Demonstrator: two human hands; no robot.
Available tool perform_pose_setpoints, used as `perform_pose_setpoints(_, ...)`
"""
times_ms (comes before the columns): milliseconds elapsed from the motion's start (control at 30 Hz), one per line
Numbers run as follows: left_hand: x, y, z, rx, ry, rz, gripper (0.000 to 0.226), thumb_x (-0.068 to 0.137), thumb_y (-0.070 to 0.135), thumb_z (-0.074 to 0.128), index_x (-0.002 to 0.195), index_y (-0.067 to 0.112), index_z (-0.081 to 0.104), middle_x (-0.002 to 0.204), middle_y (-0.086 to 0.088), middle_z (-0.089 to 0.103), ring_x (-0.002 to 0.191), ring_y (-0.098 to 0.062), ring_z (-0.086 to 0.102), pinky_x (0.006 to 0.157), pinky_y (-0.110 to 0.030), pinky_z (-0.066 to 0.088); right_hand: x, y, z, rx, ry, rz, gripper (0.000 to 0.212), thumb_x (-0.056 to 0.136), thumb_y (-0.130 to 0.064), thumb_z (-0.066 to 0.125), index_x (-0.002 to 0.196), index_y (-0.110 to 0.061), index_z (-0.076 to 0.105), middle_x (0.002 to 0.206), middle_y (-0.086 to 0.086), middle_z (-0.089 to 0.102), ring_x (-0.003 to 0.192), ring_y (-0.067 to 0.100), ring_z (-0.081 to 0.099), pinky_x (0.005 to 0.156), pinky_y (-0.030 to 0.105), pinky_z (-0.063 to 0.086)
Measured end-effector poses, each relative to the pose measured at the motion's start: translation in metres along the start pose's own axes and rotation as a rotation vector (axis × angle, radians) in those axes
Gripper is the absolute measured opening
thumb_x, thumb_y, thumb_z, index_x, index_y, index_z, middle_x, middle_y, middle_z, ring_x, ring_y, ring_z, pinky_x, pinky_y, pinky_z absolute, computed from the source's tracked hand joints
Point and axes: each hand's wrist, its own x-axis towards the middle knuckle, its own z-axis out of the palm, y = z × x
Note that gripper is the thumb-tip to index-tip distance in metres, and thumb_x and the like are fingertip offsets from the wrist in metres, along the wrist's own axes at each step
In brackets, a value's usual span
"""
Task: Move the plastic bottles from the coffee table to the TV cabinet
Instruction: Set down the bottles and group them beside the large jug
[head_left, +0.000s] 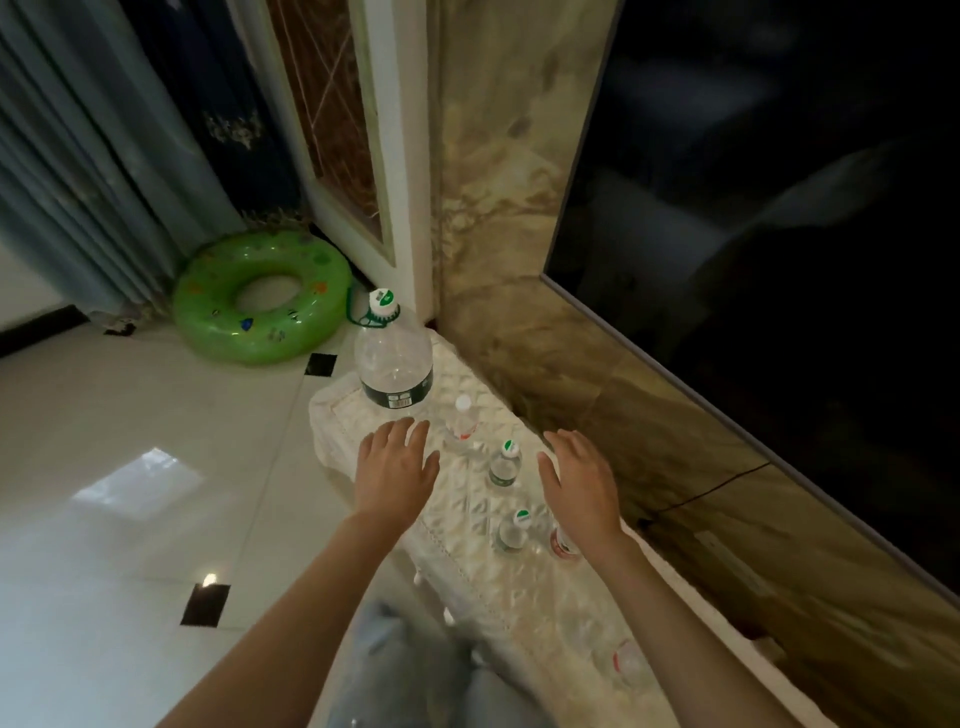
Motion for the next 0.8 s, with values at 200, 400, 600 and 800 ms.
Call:
perform_pose_setpoints(200, 0.072, -0.020, 0.025, -0.041, -0.079, 0.204, 0.042, 0.073, 0.023, 0.078, 0.109, 0.006, 0.066, 0.106, -0.015, 0.067, 0.093, -0.035, 0.065, 0.078, -0.045, 0.052, 0.031, -0.007, 0.032, 0.042, 0.006, 0.164, 0.045, 0.095, -0.035, 0.039, 0.130, -0.010, 0.053, 0.133, 0.011, 0.055, 0.128, 0.026, 0.045, 0.107, 0.036, 0.035)
perform_pose_setpoints(400, 0.140, -0.062, 0.060, -0.137, -0.242, 0.381, 0.049, 0.077, 0.028, 0.075, 0.118, 0.006, 0.061, 0.114, -0.017, 0.064, 0.101, -0.037, 0.062, 0.084, -0.048, 0.052, 0.055, -0.030, 0.067, 0.135, -0.040, 0.396, 0.045, 0.095, -0.033, 0.050, 0.136, -0.014, 0.046, 0.142, 0.009, 0.046, 0.133, 0.024, 0.039, 0.109, 0.032, 0.030)
perform_pose_setpoints(600, 0.178, -0.095, 0.112, -0.279, -0.388, 0.443, 0.059, 0.081, 0.029, 0.071, 0.132, 0.010, 0.050, 0.132, -0.016, 0.054, 0.119, -0.033, 0.053, 0.099, -0.042, 0.043, 0.071, -0.039, 0.120, 0.287, -0.070, 0.703, 0.057, 0.090, -0.039, 0.056, 0.140, -0.020, 0.036, 0.146, 0.001, 0.040, 0.132, 0.018, 0.038, 0.108, 0.029, 0.031)
perform_pose_setpoints(800, 0.201, -0.102, 0.173, -0.328, -0.502, 0.479, 0.071, 0.078, 0.024, 0.075, 0.138, 0.008, 0.042, 0.139, -0.014, 0.047, 0.128, -0.030, 0.045, 0.104, -0.037, 0.037, 0.092, -0.031, 0.171, 0.446, 0.051, 0.887, 0.082, 0.079, -0.023, 0.073, 0.145, -0.014, 0.025, 0.150, 0.006, 0.033, 0.136, 0.023, 0.034, 0.107, 0.027, 0.029)
